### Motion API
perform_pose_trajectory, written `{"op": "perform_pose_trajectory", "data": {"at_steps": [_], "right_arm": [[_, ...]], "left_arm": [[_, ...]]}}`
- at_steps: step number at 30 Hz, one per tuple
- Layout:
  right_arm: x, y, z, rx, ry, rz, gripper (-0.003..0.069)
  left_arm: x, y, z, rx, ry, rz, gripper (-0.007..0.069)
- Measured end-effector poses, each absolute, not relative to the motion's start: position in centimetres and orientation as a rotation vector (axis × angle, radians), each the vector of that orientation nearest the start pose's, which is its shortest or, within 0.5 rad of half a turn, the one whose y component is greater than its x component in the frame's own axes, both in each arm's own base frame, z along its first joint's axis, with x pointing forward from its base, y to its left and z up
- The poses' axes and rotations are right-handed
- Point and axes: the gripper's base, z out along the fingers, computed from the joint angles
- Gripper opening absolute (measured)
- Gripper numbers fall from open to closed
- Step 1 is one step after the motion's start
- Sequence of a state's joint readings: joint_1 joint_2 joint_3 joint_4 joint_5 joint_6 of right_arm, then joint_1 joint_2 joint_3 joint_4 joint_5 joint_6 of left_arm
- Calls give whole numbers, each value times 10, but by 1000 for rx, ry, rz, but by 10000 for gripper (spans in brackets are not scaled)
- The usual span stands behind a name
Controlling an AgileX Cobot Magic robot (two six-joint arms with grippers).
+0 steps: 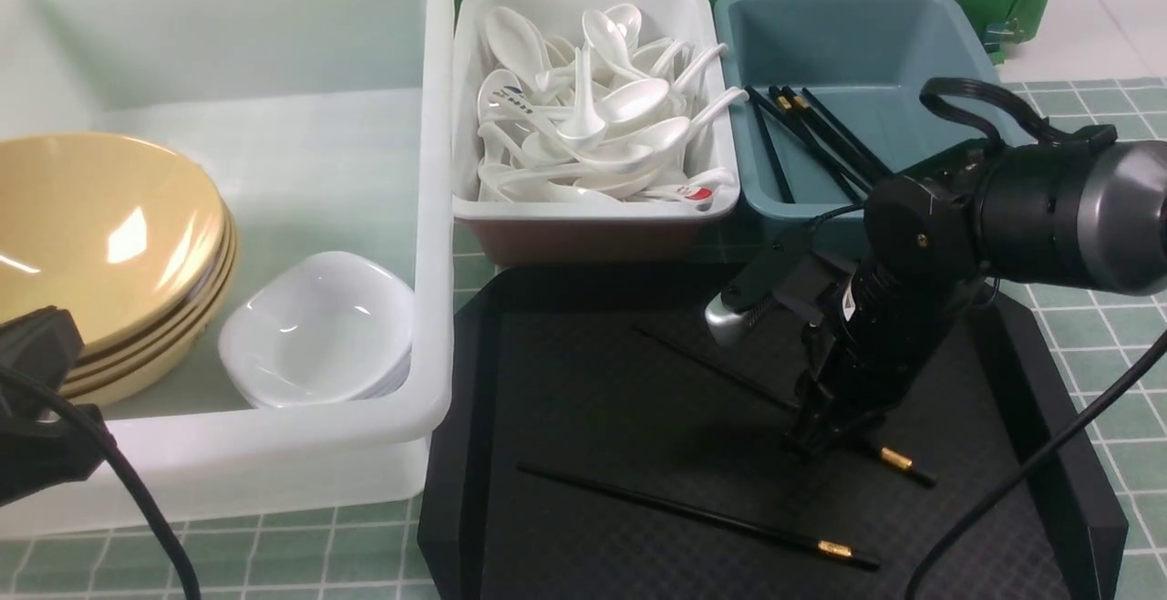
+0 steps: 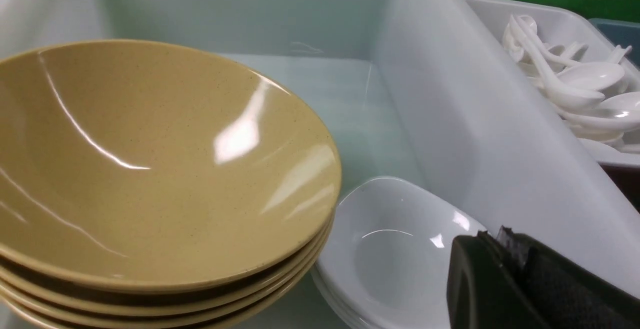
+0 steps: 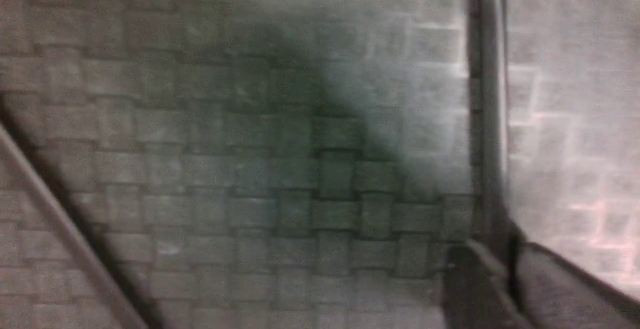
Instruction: On blue table put chopsticks spoon bowls plates into blue grey white boxes.
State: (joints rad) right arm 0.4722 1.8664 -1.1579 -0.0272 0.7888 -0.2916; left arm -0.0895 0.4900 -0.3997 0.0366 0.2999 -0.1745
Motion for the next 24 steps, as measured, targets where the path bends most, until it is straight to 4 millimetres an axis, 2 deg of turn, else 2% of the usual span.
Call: {"op": "perform_pose_trajectory", "data": {"at_steps": [1,4,7,8,12,14,15,16,19,21,22,24], "right_arm": [[312,158,165,-1132,2755,-1,81],[308,160,172,-1146,2728,14,79],[301,162,194,-1145,2664,31,79],[293,162,227,-1121,2561,46,79],[280,151,309,-985,2240,59,79],[282,145,331,-912,2103,50,79],[289,135,349,-825,1971,30,79],[300,125,358,-741,1887,9,79],[324,111,356,-616,1802,-8,79],[361,94,334,-452,1799,11,79],[366,93,328,-442,1814,14,79],[404,78,292,-275,1952,63,79]], "left_arm": [[106,-9,284,-54,1876,-148,2],[106,-9,284,-54,1876,-148,2],[106,-9,284,-54,1876,-148,2],[106,-9,284,-54,1876,-148,2],[106,-9,284,-54,1871,-148,2],[106,-9,284,-54,1870,-148,2],[106,-9,285,-54,1869,-148,2],[106,-9,285,-54,1869,-148,2],[107,-9,285,-55,1868,-149,2],[107,-9,285,-55,1868,-149,2],[107,-9,285,-54,1868,-149,2],[107,-9,285,-51,1868,-146,2]]}}
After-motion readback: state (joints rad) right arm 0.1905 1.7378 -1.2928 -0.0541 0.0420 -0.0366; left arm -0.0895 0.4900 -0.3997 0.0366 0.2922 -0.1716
